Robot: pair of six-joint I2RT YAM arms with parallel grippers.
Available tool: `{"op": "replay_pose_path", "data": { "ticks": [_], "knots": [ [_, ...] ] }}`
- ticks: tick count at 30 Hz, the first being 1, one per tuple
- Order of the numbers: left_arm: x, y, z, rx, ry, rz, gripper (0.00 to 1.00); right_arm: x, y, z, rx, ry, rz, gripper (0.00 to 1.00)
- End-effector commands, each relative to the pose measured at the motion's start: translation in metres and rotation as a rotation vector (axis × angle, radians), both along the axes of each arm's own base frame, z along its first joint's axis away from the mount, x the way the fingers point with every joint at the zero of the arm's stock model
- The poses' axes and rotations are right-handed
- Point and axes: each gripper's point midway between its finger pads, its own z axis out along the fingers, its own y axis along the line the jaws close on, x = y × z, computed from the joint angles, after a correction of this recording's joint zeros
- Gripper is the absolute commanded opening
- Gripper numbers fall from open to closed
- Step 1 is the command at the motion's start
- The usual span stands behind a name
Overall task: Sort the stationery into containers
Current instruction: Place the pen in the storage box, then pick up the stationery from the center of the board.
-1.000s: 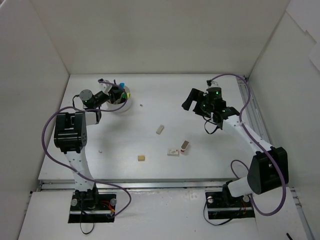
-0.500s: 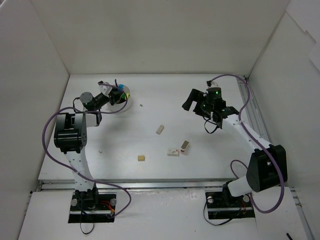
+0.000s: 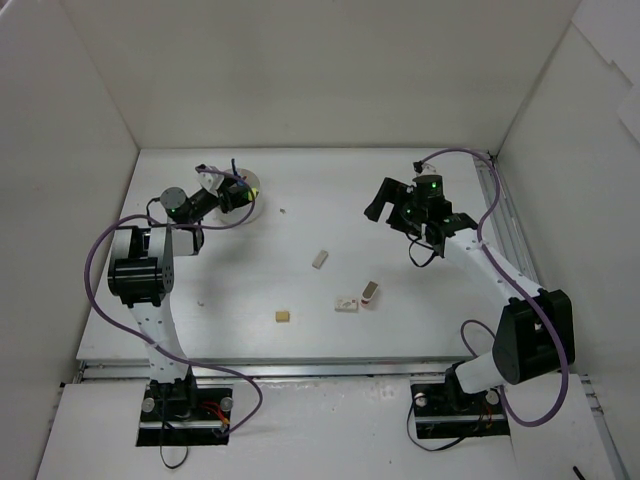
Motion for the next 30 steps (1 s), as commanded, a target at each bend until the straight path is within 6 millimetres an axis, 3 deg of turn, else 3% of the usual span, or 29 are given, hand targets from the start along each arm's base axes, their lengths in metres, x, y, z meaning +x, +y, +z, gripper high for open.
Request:
{"op": "replay_pose_path", "data": {
  "ticks": [1, 2, 5, 6, 7, 12, 17, 19, 20, 21, 22, 23, 24, 25, 27, 28, 30],
  "knots": [
    [-0.008, -0.002, 0.062, -0.007, -0.204, -0.012, 0.37, 0.014, 0.0, 0.042, 0.033, -0.131, 0.0, 0.98],
    [-0.01, -0.003, 0.063, -0.012, -0.206, -0.013, 0.38, 0.013, 0.001, 0.041, 0.034, -0.129, 0.002, 0.98],
    [-0.018, -0.004, 0.08, -0.038, -0.243, -0.024, 0.55, 0.012, 0.002, 0.046, 0.041, -0.139, 0.007, 0.98],
    [-0.023, -0.001, 0.091, -0.043, -0.273, -0.021, 0.84, 0.011, 0.003, 0.048, 0.044, -0.144, 0.011, 0.98],
    [-0.028, -0.002, 0.096, -0.044, -0.285, -0.034, 1.0, 0.011, 0.003, 0.048, 0.047, -0.142, 0.013, 0.98],
    [-0.053, -0.001, 0.129, -0.073, -0.338, -0.044, 1.0, 0.005, 0.004, 0.055, 0.059, -0.159, 0.027, 0.98],
    [-0.072, -0.005, 0.146, -0.11, -0.307, -0.069, 1.0, -0.006, 0.002, 0.059, 0.063, -0.168, 0.022, 0.98],
    [-0.069, 0.0, 0.161, -0.153, -0.226, -0.025, 1.0, -0.01, -0.005, 0.063, 0.032, -0.191, -0.015, 0.98],
    [-0.074, -0.007, 0.178, -0.163, -0.212, -0.017, 1.0, -0.017, -0.004, 0.062, 0.006, -0.183, -0.019, 0.98],
    [-0.055, 0.0, 0.155, -0.15, -0.054, 0.094, 1.0, -0.02, -0.006, 0.064, -0.024, -0.193, -0.029, 0.98],
    [-0.048, 0.001, 0.151, -0.124, 0.012, 0.173, 1.0, -0.023, -0.012, 0.06, -0.057, -0.182, -0.063, 0.98],
    [-0.048, -0.021, 0.183, -0.101, 0.0, 0.228, 1.0, -0.029, -0.011, 0.057, -0.073, -0.165, -0.062, 0.98],
    [-0.034, 0.008, 0.142, -0.004, 0.188, 0.512, 1.0, -0.032, -0.015, 0.057, -0.088, -0.165, -0.085, 0.98],
    [-0.032, 0.009, 0.165, 0.041, 0.179, 0.6, 1.0, -0.037, -0.023, 0.049, -0.127, -0.141, -0.116, 0.98],
    [-0.04, 0.013, 0.149, 0.108, 0.274, 0.758, 1.0, -0.045, -0.027, 0.047, -0.149, -0.134, -0.146, 0.98],
    [-0.041, 0.013, 0.164, 0.041, 0.288, 0.794, 1.0, -0.053, -0.031, 0.038, -0.182, -0.109, -0.163, 0.98],
    [-0.05, 0.017, 0.169, -0.106, 0.377, 0.842, 1.0, -0.061, -0.039, 0.029, -0.2, -0.088, -0.207, 0.98]
  ]
}}
